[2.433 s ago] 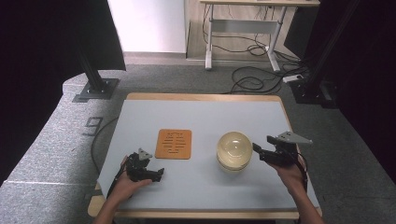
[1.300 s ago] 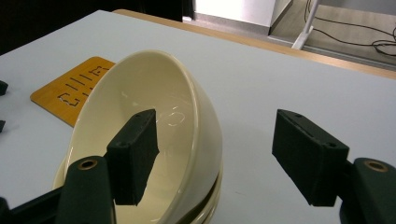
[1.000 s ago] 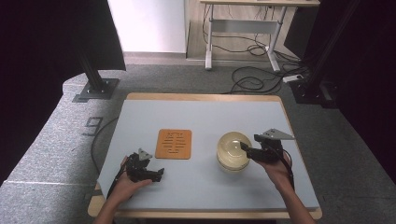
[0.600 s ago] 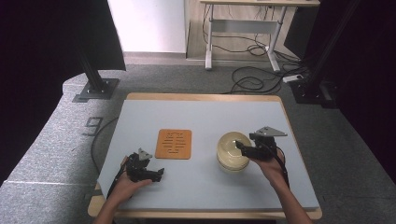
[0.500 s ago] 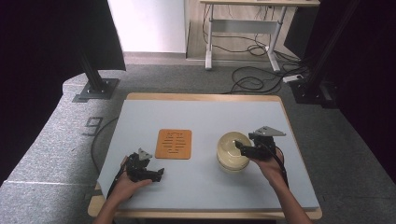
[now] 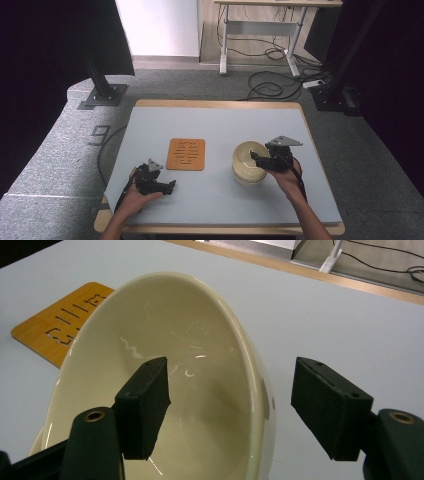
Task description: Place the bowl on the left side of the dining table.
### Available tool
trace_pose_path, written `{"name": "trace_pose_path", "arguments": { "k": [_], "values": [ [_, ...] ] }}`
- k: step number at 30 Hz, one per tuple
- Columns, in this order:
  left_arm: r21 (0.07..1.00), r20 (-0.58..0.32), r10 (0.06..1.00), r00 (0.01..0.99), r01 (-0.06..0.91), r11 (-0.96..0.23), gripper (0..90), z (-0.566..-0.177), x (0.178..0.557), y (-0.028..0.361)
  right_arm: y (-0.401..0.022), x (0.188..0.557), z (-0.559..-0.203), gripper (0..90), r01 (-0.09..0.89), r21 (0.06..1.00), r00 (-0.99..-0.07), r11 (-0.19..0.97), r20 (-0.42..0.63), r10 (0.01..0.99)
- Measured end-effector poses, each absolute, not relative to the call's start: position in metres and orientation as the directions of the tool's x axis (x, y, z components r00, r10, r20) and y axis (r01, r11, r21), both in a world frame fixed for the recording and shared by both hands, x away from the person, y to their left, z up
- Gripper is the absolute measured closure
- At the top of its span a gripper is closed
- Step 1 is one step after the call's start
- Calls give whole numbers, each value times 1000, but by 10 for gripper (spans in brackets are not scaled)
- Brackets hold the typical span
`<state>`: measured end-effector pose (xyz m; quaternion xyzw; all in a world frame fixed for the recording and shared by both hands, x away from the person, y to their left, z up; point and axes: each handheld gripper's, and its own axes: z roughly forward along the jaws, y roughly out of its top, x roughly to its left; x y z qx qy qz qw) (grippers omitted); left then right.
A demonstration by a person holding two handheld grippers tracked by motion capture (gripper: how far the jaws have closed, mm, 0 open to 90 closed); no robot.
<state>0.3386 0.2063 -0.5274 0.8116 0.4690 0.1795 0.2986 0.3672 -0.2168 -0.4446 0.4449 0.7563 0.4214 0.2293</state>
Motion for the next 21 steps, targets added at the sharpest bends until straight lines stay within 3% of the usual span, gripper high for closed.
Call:
{"name": "trace_pose_path", "arguments": {
  "k": [21],
  "values": [
    [652, 10, 869, 495, 655, -381, 0, -527, 339, 206, -208, 369, -450, 330, 486, 830, -500, 274, 7, 866]
  ]
}}
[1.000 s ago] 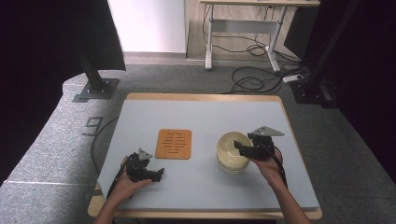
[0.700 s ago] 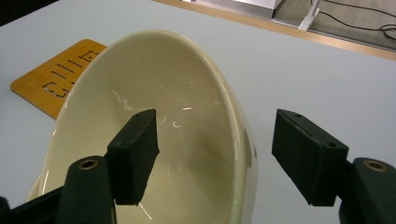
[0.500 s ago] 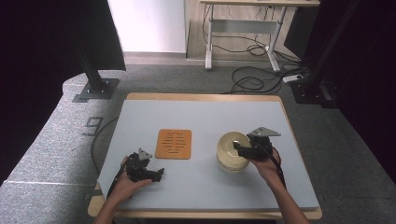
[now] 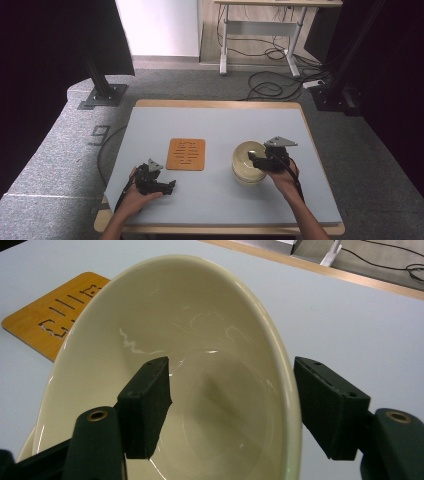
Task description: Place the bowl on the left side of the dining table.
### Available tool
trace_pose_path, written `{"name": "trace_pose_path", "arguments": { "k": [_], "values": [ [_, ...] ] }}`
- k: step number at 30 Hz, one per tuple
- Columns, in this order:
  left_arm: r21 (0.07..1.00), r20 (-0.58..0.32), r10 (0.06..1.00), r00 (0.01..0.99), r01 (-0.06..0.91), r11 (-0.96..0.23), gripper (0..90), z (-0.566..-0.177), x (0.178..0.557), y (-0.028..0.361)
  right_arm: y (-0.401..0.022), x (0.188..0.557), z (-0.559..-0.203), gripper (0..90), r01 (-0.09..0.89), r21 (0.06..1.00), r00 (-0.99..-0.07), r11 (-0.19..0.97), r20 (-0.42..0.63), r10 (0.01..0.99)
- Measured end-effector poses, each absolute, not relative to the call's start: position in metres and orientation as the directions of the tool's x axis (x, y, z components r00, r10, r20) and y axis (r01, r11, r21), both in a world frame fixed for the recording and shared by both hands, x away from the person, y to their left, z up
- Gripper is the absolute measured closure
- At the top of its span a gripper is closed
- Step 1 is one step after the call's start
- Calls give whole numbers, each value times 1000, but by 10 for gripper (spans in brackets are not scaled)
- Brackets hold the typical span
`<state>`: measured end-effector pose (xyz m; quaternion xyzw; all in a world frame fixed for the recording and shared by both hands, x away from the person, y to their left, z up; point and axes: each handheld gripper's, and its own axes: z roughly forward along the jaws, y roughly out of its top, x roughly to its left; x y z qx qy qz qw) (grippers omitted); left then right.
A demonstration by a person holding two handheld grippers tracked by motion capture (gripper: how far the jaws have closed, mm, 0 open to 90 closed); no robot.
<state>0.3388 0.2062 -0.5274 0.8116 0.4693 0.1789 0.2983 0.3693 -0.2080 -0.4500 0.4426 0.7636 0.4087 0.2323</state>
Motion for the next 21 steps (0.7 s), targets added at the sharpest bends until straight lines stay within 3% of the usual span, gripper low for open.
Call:
{"name": "trace_pose_path", "arguments": {
  "k": [15, 21],
  "values": [
    [652, 10, 869, 496, 655, -381, 0, -527, 339, 206, -200, 372, -452, 362, 488, 821, -488, 296, -24, 873],
    [652, 10, 869, 496, 655, -381, 0, -527, 339, 206, -200, 373, -451, 431, 493, 820, -475, 290, -26, 880]
  ]
}}
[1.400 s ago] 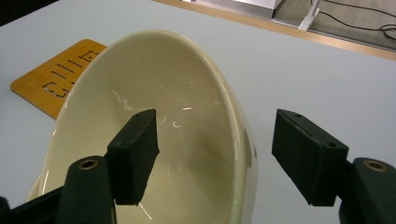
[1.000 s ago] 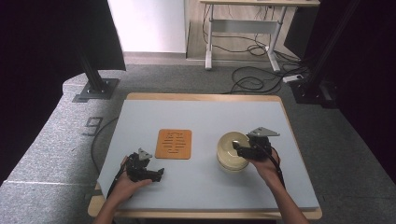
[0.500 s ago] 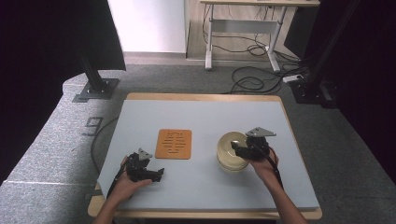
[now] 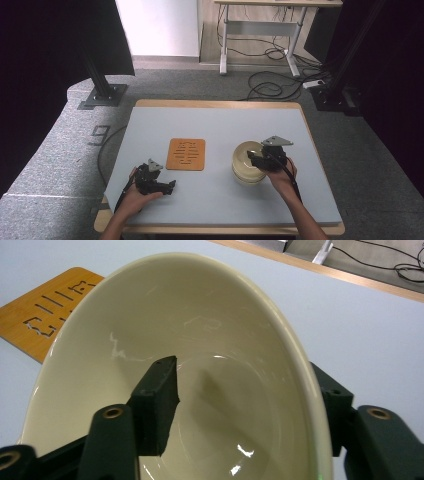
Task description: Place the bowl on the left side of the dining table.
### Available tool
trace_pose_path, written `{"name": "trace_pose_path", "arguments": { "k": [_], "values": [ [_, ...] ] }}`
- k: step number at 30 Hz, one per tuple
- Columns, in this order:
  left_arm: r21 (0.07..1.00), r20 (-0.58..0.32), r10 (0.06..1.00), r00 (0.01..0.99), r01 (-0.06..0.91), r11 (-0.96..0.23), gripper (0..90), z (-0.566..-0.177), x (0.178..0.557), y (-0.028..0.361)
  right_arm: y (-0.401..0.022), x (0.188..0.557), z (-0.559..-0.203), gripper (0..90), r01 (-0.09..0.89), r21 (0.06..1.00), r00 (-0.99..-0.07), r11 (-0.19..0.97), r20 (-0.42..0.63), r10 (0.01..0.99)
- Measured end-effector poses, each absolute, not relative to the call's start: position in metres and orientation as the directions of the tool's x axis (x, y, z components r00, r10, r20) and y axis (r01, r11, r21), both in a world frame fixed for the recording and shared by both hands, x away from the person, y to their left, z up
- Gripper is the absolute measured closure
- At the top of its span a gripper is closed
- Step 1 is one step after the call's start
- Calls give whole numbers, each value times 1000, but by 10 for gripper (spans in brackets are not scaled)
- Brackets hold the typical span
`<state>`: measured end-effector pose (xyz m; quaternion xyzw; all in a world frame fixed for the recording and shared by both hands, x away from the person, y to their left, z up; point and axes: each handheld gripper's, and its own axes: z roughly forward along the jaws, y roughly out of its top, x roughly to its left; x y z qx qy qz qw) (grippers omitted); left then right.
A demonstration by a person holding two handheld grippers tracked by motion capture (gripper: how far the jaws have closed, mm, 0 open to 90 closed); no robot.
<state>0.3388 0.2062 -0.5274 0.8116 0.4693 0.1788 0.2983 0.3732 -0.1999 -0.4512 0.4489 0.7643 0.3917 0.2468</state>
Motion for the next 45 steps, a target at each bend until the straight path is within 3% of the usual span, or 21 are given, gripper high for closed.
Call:
{"name": "trace_pose_path", "arguments": {
  "k": [11, 45],
  "values": [
    [652, 10, 869, 496, 655, -382, 0, -527, 339, 206, -198, 377, -447, 647, 509, 815, -403, 278, -60, 913],
    [653, 11, 869, 495, 654, -382, 0, -527, 339, 206, -206, 373, -431, 735, 465, 821, -458, 331, -97, 884]
  ]
}}
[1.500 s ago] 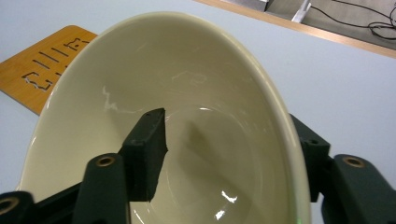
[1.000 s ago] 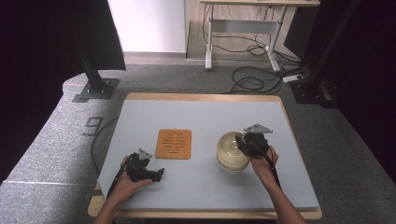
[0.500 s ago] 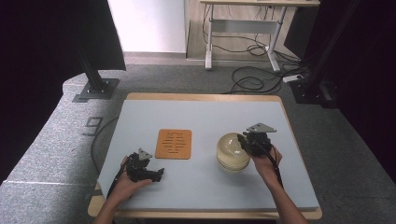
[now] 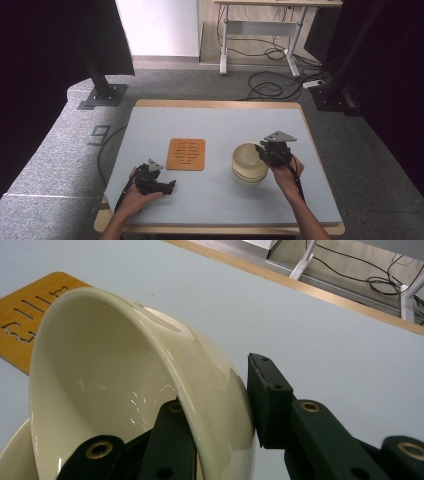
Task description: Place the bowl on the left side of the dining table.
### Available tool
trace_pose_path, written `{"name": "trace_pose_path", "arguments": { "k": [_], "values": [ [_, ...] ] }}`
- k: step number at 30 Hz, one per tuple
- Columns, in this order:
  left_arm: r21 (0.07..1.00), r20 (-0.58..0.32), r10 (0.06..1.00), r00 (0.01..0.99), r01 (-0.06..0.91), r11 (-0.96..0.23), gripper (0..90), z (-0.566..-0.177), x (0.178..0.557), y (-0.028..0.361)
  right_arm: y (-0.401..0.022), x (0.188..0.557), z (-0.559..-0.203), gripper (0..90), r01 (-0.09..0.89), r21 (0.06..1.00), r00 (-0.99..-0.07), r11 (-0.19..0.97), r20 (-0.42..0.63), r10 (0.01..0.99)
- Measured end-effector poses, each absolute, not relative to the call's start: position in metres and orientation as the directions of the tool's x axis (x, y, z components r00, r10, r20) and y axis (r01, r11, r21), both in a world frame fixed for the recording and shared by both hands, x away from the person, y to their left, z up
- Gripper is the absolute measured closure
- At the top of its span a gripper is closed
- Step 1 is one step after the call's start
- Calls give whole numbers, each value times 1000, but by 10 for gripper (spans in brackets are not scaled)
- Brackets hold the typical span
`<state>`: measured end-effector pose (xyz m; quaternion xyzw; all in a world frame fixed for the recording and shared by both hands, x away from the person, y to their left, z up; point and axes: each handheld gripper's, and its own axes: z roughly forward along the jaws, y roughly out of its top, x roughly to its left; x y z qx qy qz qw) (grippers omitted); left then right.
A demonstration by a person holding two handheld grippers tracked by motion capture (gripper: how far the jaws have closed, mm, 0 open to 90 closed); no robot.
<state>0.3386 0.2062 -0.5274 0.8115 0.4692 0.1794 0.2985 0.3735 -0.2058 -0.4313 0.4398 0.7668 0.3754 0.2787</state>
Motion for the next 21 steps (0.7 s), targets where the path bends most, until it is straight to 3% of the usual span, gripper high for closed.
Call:
{"name": "trace_pose_path", "arguments": {
  "k": [21],
  "values": [
    [652, 10, 868, 496, 655, -382, 0, -527, 339, 206, -212, 371, -426, 770, 445, 850, -455, 280, -54, 889]
  ]
}}
